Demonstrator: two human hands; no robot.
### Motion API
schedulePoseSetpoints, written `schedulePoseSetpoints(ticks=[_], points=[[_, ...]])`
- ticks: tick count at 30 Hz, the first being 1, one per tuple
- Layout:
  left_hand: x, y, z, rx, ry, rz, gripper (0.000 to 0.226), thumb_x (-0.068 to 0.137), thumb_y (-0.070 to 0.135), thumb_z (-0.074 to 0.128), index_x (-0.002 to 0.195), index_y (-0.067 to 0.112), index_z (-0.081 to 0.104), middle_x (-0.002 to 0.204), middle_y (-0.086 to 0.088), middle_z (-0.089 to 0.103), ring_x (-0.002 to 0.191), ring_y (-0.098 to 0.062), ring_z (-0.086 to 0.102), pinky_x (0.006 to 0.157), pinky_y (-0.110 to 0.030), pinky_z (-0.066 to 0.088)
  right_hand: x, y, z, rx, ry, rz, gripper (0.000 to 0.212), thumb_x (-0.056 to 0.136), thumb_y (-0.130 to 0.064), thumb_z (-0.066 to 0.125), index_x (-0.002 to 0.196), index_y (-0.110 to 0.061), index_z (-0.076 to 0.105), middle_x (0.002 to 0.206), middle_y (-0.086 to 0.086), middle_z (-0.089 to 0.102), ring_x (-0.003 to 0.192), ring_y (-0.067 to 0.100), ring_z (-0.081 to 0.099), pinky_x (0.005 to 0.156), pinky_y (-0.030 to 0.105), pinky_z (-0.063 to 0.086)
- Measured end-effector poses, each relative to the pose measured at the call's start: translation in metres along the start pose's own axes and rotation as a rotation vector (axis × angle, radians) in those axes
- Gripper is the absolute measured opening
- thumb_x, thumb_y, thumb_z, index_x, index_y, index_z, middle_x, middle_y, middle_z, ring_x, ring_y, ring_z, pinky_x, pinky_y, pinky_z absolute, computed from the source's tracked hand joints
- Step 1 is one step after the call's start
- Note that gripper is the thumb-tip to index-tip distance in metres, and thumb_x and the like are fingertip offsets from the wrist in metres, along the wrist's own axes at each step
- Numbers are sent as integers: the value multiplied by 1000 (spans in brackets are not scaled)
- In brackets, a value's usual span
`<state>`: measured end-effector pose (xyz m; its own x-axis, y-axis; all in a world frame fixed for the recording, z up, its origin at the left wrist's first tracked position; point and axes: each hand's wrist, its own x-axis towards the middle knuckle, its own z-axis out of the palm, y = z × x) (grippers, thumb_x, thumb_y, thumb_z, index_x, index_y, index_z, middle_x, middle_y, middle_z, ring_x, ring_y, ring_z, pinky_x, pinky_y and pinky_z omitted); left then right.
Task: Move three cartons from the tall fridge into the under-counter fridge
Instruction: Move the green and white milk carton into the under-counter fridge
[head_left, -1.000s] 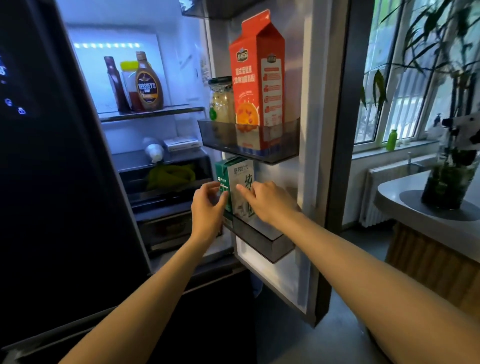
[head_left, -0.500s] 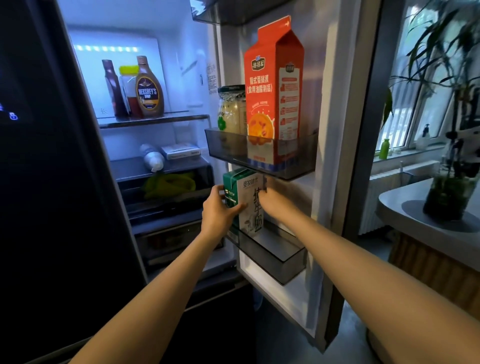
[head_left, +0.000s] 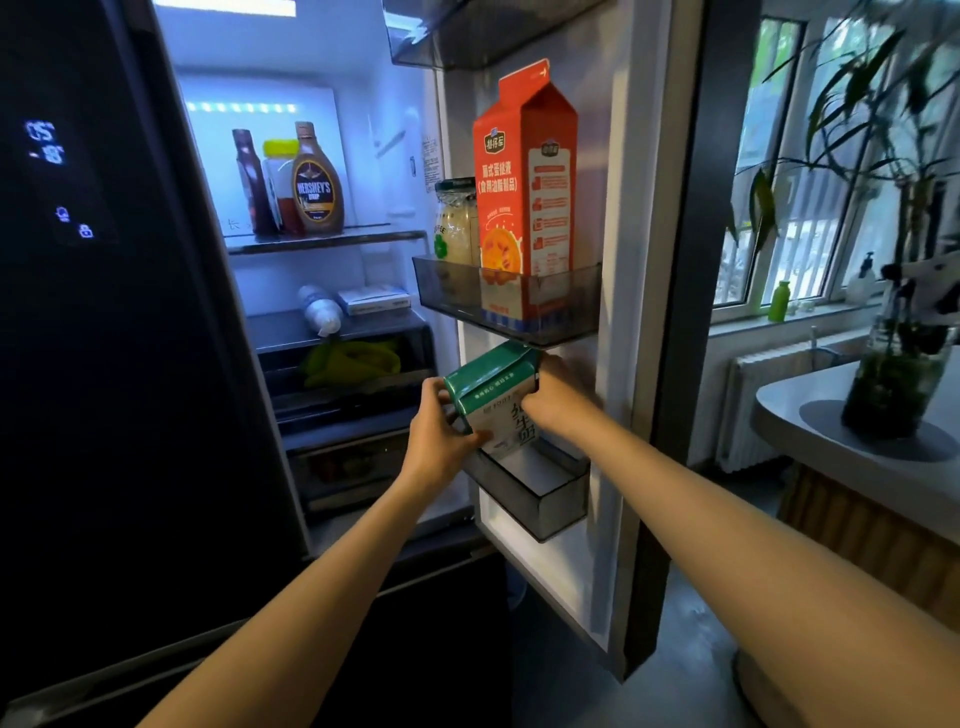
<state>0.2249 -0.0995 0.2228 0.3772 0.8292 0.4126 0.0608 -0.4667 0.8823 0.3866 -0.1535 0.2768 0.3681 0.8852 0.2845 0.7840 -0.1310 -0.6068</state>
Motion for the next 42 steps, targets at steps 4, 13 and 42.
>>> schedulePoseSetpoints(ticks=[4, 13, 42], points=[[-24, 4, 9, -13, 75, 68, 62, 81, -9, 79, 130, 7, 46, 127, -1, 62, 105, 10, 64, 80, -16, 58, -21, 8, -4, 116, -37, -72, 56, 88, 2, 53, 140, -16, 44, 121, 10, 64, 118, 33, 59, 99, 43, 51], [-74, 42, 18, -61, 155, 154, 59, 86, -4, 75, 133, 21, 49, 127, 15, 64, 118, -8, 67, 90, -36, 63, -78, 20, -31, 231, 21, -382, 59, 89, -6, 59, 143, -20, 43, 120, -4, 56, 113, 17, 57, 85, 19, 44], [-130, 95, 40, -139, 303, 50, 54, 109, 44, 35, 161, 29, 27, 146, -13, 49, 126, -29, 62, 101, -56, 55, -122, 10, -39, 206, 125, -446, 67, 93, -75, 35, 135, -25, 51, 112, -12, 63, 77, -1, 67, 57, 19, 58]])
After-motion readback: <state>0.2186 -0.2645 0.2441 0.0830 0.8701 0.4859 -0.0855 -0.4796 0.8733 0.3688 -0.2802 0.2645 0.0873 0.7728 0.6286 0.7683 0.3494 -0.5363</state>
